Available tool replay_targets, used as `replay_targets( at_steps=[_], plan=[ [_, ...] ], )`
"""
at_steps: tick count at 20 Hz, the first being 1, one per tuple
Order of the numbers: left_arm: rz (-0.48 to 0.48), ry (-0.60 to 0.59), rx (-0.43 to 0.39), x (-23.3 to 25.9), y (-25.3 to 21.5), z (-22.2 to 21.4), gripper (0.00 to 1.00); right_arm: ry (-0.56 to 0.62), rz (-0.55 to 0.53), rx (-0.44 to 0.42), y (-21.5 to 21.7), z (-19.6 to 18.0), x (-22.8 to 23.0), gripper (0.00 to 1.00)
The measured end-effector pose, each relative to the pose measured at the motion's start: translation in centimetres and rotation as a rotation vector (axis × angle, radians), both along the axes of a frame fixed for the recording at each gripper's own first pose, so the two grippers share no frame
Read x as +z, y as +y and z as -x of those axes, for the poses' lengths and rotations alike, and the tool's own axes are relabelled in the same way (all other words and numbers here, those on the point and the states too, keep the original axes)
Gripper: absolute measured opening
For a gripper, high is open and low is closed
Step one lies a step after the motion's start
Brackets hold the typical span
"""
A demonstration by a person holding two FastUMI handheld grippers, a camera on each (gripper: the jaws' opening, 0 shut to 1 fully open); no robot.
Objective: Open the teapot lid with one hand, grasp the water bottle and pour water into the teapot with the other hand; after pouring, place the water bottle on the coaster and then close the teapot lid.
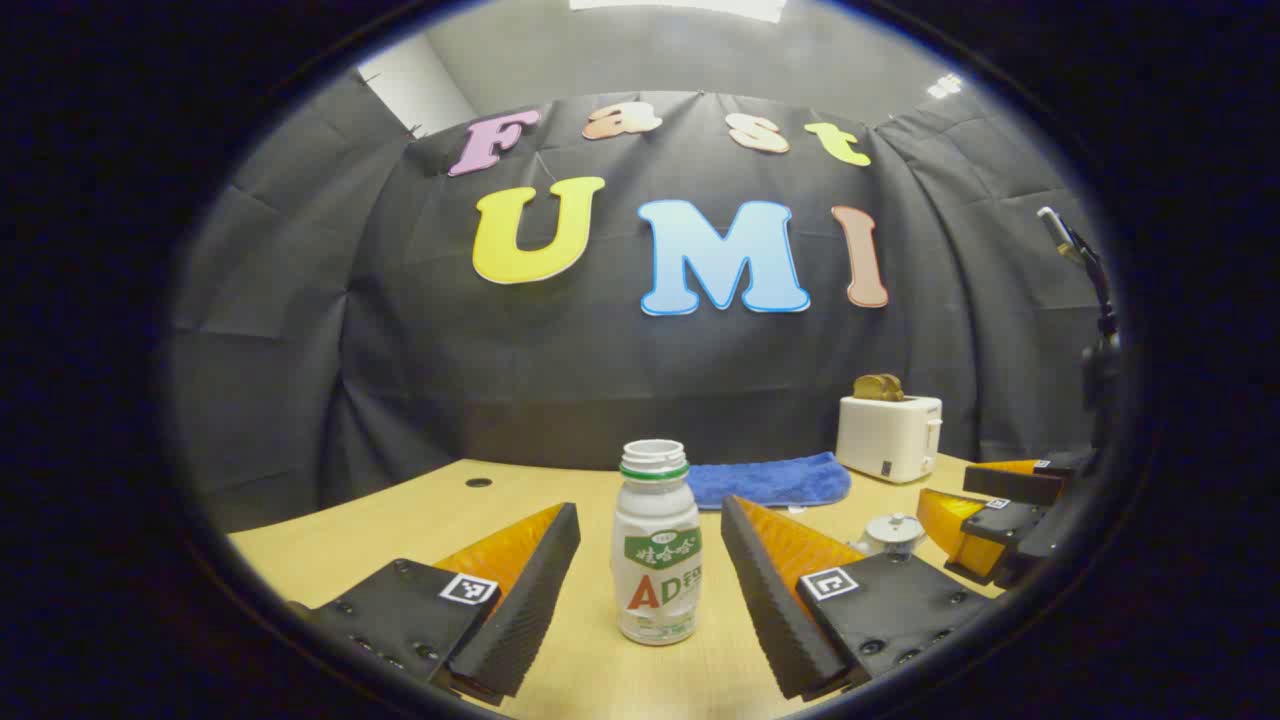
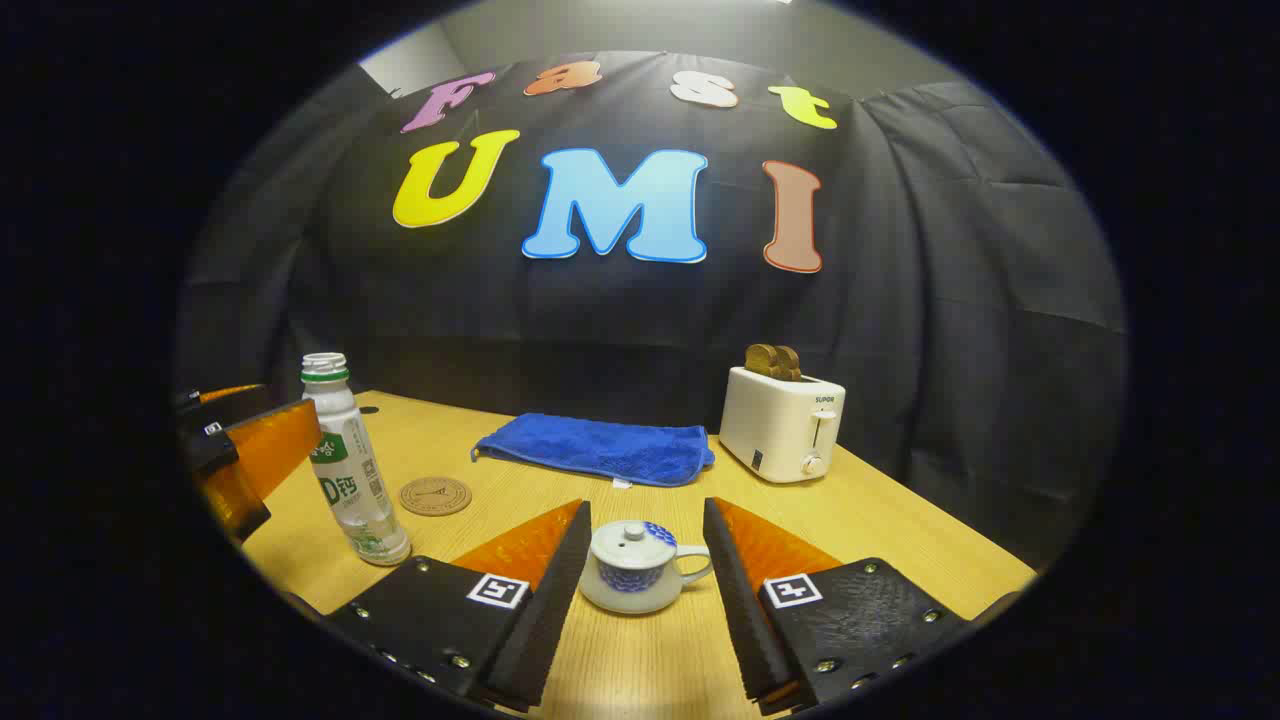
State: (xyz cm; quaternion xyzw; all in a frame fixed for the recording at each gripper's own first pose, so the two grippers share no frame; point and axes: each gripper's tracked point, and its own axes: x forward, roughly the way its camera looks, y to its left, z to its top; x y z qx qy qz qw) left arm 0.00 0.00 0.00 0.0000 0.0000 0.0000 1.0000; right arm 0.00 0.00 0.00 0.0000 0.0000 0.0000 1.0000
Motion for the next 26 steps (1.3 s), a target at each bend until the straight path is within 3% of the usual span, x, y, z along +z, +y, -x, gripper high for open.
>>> replay_targets(
  at_steps=[1,6,8,15,16,21,24,26],
  plan=[
    [0.002,0.001,0.007,-0.1,0.3,0.0,1.00,-0.001,0.001,-0.002,0.2,0.1,0.1,0.69],
    [0.018,0.004,0.009,-0.3,1.1,-0.3,1.00,-0.004,0.028,-0.012,0.8,-0.1,0.6,0.67],
    [0.031,0.006,-0.005,-0.5,0.7,-0.1,1.00,0.008,0.009,-0.007,0.9,-0.3,0.3,0.55],
    [0.053,0.009,-0.034,-0.3,-0.2,-0.1,1.00,0.042,-0.005,-0.003,0.5,-1.5,-0.2,0.54],
    [0.052,0.006,-0.036,-0.1,-0.3,-0.1,0.94,0.048,-0.007,-0.003,0.5,-1.7,-0.4,0.54],
    [0.047,-0.001,-0.043,0.1,-0.7,0.2,0.94,0.089,-0.018,0.002,0.1,-3.9,-1.2,0.54],
    [0.049,-0.002,-0.046,0.1,-0.7,0.0,0.94,0.124,-0.025,0.017,0.3,-4.9,-2.4,0.54],
    [0.048,-0.001,-0.045,0.1,-0.6,0.1,1.00,0.136,-0.026,0.024,0.4,-5.3,-2.7,0.54]
  ],
)
